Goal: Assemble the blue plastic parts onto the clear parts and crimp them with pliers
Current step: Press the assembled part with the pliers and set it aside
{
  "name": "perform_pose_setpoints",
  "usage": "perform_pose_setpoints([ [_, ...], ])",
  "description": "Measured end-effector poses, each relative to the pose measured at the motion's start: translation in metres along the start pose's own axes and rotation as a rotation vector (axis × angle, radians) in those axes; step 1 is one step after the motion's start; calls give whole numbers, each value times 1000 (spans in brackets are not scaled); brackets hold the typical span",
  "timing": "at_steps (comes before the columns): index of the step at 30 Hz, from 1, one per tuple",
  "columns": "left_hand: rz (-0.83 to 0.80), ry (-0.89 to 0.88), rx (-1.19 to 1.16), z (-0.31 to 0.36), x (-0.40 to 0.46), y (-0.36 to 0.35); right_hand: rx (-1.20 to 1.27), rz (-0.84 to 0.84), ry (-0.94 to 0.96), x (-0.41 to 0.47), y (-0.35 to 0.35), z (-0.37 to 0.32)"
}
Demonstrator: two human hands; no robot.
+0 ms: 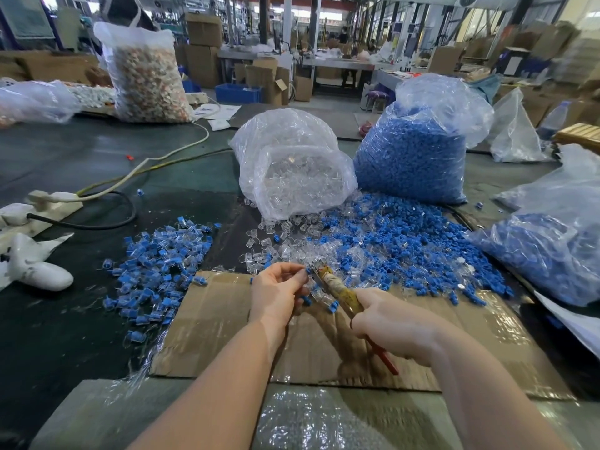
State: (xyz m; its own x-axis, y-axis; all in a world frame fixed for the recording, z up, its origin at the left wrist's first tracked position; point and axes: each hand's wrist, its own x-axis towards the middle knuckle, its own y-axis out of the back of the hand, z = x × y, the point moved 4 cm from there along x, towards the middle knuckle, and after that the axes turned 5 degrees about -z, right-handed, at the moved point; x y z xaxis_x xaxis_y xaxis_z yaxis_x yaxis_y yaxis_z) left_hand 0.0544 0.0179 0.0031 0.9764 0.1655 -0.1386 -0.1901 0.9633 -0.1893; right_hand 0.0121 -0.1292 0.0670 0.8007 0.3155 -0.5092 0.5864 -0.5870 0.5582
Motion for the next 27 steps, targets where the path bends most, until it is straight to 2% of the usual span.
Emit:
perform_pose_setpoints([
  [11,-18,-16,60,-4,2,4,-19,-5,32,-1,-3,-4],
  [17,-18,-26,51,-5,3,3,-254,96,68,9,-5,0],
  [21,-19,-30,38,-5,2,3,-297,139,32,14,-10,4],
  [23,-15,-31,17,-4,2,4,-225,142,62,13,-11,4],
  [27,-3,-38,-23,-3,0,5,174,171,175,6,-12,8],
])
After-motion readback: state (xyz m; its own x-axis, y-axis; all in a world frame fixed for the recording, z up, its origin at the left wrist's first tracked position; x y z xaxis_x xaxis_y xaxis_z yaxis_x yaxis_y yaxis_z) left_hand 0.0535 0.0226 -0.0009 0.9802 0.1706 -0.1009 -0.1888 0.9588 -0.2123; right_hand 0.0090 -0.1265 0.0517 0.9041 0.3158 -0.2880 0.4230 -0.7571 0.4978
